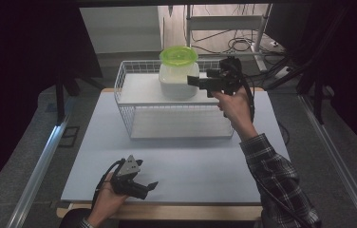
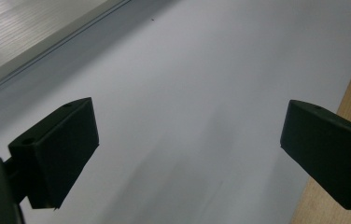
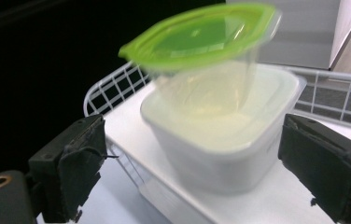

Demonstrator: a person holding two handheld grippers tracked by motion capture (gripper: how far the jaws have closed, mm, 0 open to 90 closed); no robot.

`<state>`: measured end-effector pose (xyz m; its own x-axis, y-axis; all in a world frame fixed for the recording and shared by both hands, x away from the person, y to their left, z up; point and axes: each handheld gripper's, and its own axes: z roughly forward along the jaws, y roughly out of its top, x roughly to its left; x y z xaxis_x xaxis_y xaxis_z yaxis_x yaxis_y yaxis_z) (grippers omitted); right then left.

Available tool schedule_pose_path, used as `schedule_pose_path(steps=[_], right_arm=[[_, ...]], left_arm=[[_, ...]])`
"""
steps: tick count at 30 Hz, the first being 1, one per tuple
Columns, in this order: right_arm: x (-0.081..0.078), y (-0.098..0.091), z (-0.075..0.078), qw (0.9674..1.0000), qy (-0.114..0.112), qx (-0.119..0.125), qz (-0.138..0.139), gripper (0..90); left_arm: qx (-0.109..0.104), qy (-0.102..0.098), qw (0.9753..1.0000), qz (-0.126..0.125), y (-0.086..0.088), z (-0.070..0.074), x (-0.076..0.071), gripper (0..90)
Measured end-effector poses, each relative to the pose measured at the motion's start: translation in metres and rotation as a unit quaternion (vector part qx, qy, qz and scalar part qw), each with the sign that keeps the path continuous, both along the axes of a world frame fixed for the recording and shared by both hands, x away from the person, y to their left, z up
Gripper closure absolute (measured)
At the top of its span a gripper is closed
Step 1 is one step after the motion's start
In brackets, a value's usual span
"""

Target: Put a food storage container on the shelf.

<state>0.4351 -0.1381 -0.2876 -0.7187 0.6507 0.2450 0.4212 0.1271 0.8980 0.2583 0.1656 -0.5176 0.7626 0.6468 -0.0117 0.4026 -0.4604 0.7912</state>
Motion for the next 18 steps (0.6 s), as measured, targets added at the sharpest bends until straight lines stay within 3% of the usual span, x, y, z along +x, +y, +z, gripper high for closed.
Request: schedule_pose_path(steps=[4, 18], right_arm=[[-0.012, -0.002, -0.008, 0.9997, -0.013, -0.018, 0.011, 7.4], [-0.051, -0.01, -0.052, 0.9975, -0.014, -0.051, 0.046, 5.6]], left_arm=[[0.0, 0.001, 1.0, 0.0, 0.0, 0.0, 0.0, 4.2], [0.001, 0.003, 1.0, -0.002, -0.001, 0.0, 0.0, 4.2]])
